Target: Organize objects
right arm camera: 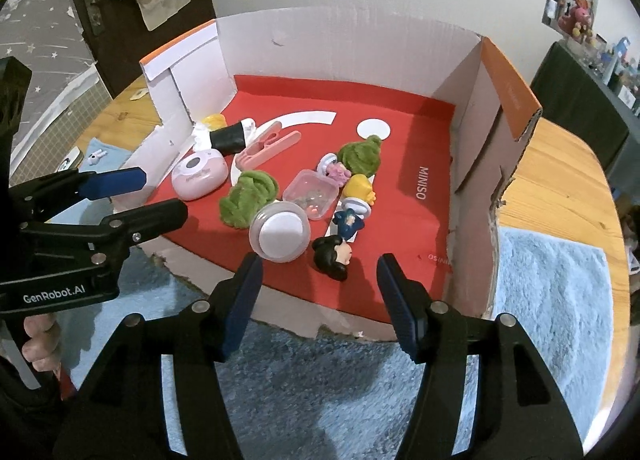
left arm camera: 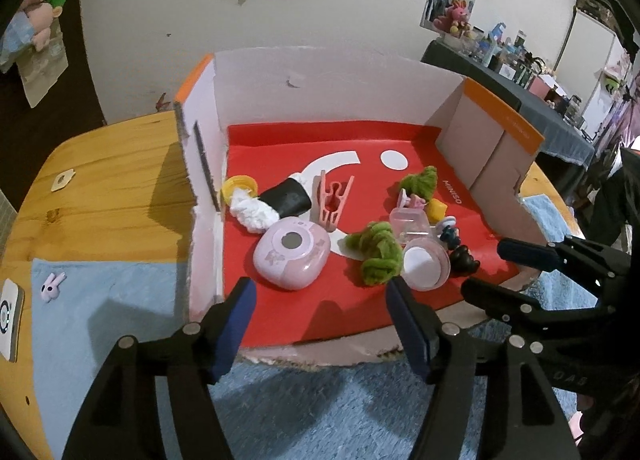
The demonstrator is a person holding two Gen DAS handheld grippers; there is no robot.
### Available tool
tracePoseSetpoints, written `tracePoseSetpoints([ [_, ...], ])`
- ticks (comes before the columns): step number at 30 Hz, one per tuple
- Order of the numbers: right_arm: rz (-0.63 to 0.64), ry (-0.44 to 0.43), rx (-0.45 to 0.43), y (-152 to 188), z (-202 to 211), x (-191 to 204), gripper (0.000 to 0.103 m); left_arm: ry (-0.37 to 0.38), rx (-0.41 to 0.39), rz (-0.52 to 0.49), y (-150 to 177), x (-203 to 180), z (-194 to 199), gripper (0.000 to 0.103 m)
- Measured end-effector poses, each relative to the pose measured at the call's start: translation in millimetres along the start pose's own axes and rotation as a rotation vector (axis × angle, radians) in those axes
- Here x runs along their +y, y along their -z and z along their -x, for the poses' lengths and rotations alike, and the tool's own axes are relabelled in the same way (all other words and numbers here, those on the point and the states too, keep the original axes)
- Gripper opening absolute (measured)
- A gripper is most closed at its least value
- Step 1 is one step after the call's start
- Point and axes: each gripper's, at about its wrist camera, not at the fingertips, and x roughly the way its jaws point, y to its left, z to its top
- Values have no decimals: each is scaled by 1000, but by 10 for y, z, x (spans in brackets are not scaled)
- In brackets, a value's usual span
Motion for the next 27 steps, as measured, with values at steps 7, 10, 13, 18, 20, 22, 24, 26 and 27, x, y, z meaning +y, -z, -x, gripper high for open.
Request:
tracePoseSetpoints([
  [7, 2, -2, -19, 29, 78, 57, 58, -28, -20, 23, 45, 78, 79, 75],
  [10, 2, -1, -29, 49, 115, 76, 62, -37, -16, 36, 60, 111, 92, 76],
  [13, -1, -2, -43, 72, 157, 95, 63, -35, -24, 39, 87, 124, 122, 78],
  [18, 0, 1, -62, 115, 234, 134, 70, -35, -42, 31, 129, 102, 192, 82],
  [20, 3, 3, -71, 132, 272, 160, 70, -37, -50, 27, 150, 92, 220, 83],
  [22, 3, 6, -80, 152, 311, 176, 70, -41, -55, 25, 172, 87, 242, 88],
  [24, 0, 6, -88, 173, 350, 190, 70, -41, -61, 26, 196, 88, 269, 90],
  [26, -2, 7, -96, 195, 383, 198, 71, -42, -65, 29, 213, 101, 291, 94],
  [27, -4, 6, -97, 204, 394, 200, 73, -46, -68, 33, 225, 108, 308, 98],
])
